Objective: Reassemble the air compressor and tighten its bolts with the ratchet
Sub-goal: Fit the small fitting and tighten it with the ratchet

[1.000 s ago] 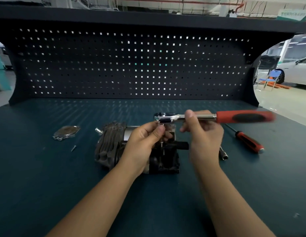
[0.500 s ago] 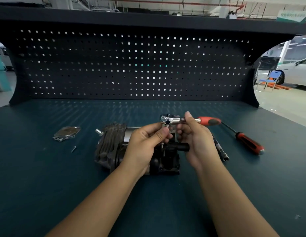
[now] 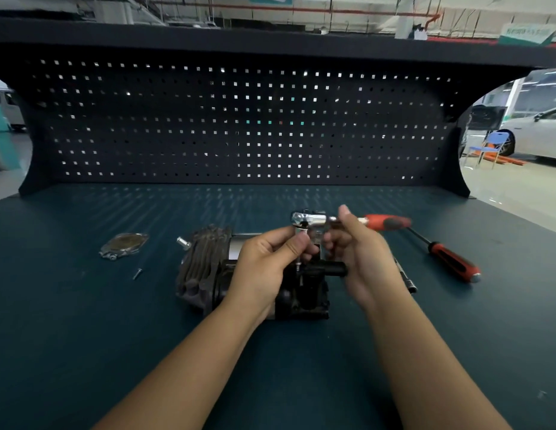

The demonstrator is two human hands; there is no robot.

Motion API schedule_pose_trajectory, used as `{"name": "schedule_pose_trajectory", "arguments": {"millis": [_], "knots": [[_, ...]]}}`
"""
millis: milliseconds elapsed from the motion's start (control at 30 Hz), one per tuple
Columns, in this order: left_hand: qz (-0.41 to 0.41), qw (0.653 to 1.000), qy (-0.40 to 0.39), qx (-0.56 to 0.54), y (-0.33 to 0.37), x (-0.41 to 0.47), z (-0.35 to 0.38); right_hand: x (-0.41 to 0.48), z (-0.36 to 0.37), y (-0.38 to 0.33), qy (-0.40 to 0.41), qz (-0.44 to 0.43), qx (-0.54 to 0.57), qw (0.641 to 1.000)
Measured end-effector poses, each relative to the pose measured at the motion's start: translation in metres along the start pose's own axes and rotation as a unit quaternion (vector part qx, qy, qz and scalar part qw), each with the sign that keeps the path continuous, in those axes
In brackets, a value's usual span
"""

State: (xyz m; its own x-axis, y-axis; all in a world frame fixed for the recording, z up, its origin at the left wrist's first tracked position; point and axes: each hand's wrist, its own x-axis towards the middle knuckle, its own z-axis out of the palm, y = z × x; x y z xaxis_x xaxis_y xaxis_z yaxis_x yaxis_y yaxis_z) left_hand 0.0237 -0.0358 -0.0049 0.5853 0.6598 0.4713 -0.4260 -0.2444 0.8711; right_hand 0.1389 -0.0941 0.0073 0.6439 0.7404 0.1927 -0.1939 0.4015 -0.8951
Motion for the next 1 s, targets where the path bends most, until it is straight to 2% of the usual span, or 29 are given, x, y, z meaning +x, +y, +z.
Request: {"name": "schedule_pose_trajectory", "arguments": {"millis": [33,67,100,133,200,267,300,367,400,500,600,667,700,733,767,800,833,900,967,1000], "knots": [[0.001,1.0,-0.011,0.001,0.002,-0.001,0.0,0.002,0.001,0.001,0.002,0.049,0.058,0.997],[0.002,1.0,-0.017,0.0,0.001,0.0,0.0,0.004,0.001,0.002,0.016,0.043,0.094,0.995],[-0.006,1.0,-0.018,-0.01,0.001,-0.001,-0.002,0.001,0.002,0.003,0.03,-0.013,0.095,0.995],[-0.012,0.999,-0.017,-0.025,-0.001,0.0,-0.004,-0.004,0.004,0.004,0.044,-0.105,0.063,0.992],[-0.015,0.999,-0.01,-0.044,-0.005,-0.001,-0.01,-0.017,0.009,0.006,0.057,-0.308,-0.05,0.949],[-0.005,0.999,0.004,-0.042,-0.007,-0.001,-0.011,-0.022,0.012,0.007,0.071,-0.463,-0.159,0.869],[-0.004,0.999,0.019,-0.046,-0.005,-0.001,-0.009,-0.022,0.013,0.004,0.077,-0.528,-0.241,0.811],[-0.003,0.998,0.043,-0.044,-0.005,-0.001,-0.004,-0.02,0.015,0.001,0.1,-0.603,-0.421,0.67],[0.004,0.998,0.045,-0.036,-0.006,0.0,-0.002,-0.02,0.017,0.0,0.109,-0.606,-0.46,0.64],[0.021,0.999,0.047,0.014,-0.004,-0.001,0.0,-0.036,0.027,0.006,0.106,-0.625,-0.419,0.65],[0.037,0.999,0.024,0.009,-0.006,-0.001,-0.002,-0.038,0.029,0.006,0.087,-0.644,-0.418,0.635],[0.03,0.999,0.037,-0.013,-0.007,0.0,-0.003,-0.031,0.026,0.002,0.074,-0.604,-0.463,0.645],[0.023,0.999,0.038,-0.025,-0.003,0.0,-0.001,-0.029,0.024,0.003,0.068,-0.57,-0.46,0.678],[0.018,0.999,0.035,-0.031,-0.007,0.001,-0.002,-0.031,0.023,0.004,0.062,-0.519,-0.399,0.753],[0.009,0.999,0.031,-0.039,-0.005,0.001,-0.003,-0.033,0.023,0.004,0.058,-0.457,-0.288,0.84],[0.007,0.999,0.025,-0.034,-0.006,0.001,-0.004,-0.032,0.021,0.004,0.074,-0.389,-0.183,0.9],[-0.001,0.999,0.021,-0.031,-0.006,0.001,-0.004,-0.03,0.02,0.001,0.101,-0.31,-0.119,0.938],[-0.002,1.0,0.018,-0.016,-0.007,0.002,-0.005,-0.018,0.014,-0.005,0.137,-0.107,-0.045,0.984],[0.011,1.0,0.005,-0.004,-0.004,0.002,-0.003,-0.008,0.007,-0.004,0.102,0.073,0.058,0.99],[0.02,1.0,-0.001,0.002,-0.003,0.002,-0.001,-0.004,0.005,-0.004,0.083,0.118,0.099,0.985]]}}
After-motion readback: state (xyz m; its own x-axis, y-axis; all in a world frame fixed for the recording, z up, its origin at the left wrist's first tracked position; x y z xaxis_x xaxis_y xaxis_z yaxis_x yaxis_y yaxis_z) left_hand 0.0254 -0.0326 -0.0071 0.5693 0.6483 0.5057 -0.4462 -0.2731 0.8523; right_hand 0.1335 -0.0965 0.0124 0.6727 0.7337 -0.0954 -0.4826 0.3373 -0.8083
